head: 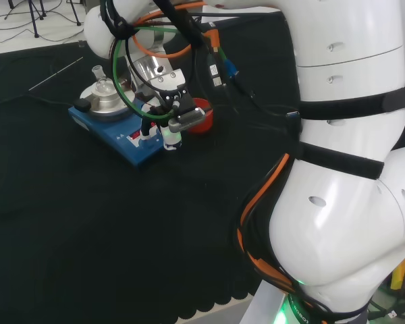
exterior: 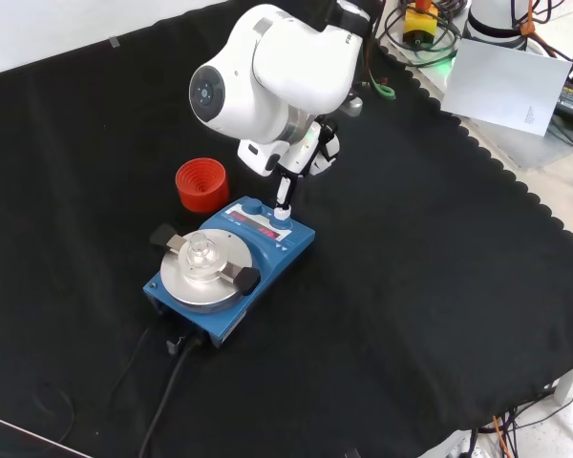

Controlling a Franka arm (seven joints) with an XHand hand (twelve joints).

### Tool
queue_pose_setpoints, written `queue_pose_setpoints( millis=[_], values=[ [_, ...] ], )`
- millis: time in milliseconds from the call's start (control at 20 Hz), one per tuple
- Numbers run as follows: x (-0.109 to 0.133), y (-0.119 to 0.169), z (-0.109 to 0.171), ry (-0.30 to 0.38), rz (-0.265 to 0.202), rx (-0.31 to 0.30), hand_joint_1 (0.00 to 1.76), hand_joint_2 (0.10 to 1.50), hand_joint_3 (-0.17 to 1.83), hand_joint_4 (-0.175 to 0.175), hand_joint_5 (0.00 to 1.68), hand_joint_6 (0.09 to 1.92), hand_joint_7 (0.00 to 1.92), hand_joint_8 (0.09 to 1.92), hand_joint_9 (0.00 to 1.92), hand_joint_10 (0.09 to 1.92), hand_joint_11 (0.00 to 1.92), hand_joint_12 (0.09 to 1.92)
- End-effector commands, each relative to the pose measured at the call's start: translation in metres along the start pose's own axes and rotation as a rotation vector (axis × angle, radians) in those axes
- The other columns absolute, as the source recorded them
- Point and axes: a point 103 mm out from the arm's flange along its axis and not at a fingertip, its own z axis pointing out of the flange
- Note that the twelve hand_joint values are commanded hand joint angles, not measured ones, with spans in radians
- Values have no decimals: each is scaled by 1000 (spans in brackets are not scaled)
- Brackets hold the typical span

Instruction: Turn on the heater.

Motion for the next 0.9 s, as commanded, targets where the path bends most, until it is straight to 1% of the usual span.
queue_pose_setpoints(
  millis=[50, 700, 900],
  values=[
    [1, 1, 1, 4, -3, 2, 1539, 497, 1304, 12, 357, 87, 1665, 1806, 1904, 1396, 1824, 1433],
    [1, 4, 3, 7, -17, 2, 1539, 494, 1309, 12, 361, 87, 1666, 1805, 1904, 1395, 1823, 1434],
    [2, 0, -2, 11, -26, -20, 1540, 494, 1310, 12, 364, 87, 1667, 1805, 1904, 1395, 1823, 1434]
  ],
)
